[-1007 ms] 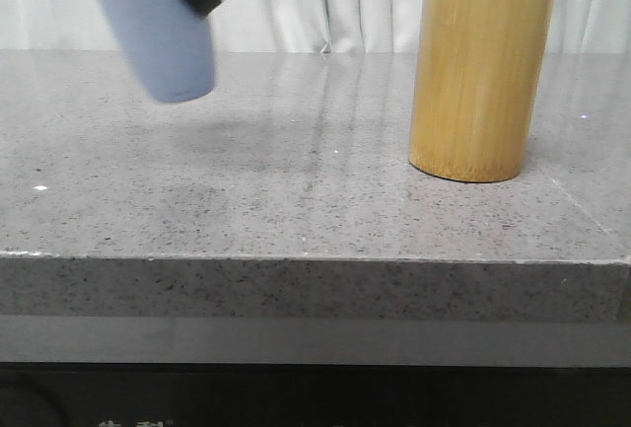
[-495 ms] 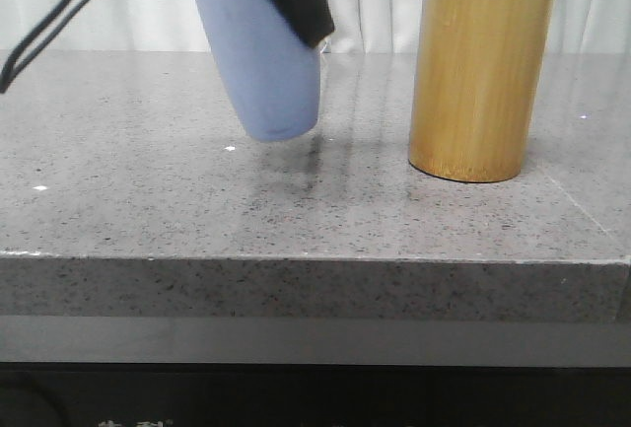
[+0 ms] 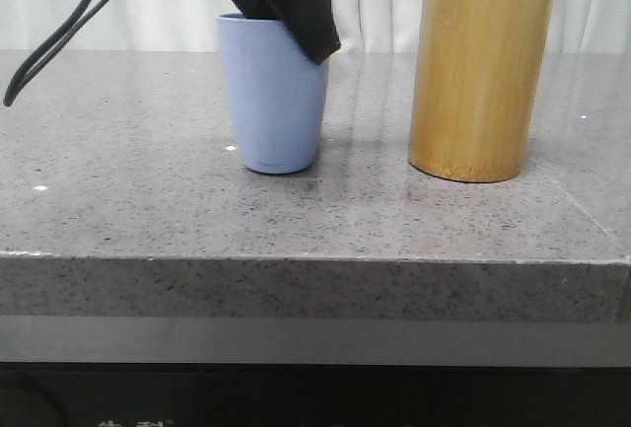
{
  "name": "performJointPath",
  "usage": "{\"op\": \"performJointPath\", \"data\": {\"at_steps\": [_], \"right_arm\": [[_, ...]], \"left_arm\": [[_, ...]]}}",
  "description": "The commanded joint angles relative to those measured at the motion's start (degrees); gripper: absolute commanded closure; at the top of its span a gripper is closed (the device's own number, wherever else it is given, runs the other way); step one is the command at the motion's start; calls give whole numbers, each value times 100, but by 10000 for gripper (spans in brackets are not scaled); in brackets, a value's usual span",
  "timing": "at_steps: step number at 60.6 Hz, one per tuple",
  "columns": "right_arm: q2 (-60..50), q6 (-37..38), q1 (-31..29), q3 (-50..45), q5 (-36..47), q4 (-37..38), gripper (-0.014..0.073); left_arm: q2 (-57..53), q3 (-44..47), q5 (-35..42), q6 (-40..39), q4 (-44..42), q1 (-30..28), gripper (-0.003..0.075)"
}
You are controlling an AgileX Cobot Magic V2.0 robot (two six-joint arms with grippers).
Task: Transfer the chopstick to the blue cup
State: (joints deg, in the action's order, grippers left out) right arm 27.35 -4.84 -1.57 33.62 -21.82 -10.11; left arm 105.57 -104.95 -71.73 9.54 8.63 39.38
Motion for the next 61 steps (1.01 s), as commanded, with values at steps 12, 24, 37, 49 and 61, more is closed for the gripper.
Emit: {"op": "performJointPath", "data": {"at_steps": [12, 24, 37, 49, 61], "right_arm": [[46, -17, -26, 204, 419, -17, 5], [46, -17, -26, 204, 419, -17, 5], [46, -17, -26, 204, 419, -17, 5], [46, -17, -26, 204, 419, -17, 5], [46, -17, -26, 204, 430, -17, 5]], "left_arm": [[-472, -546, -108, -37, 77, 45, 374], [-1078, -531, -108, -37, 30, 1, 375], [-1761, 56, -108, -153, -633, -431, 517], [-2387, 965, -108, -213, -680, -1324, 718], [-3125, 1851, 60, -214, -511, -2408, 739]]}}
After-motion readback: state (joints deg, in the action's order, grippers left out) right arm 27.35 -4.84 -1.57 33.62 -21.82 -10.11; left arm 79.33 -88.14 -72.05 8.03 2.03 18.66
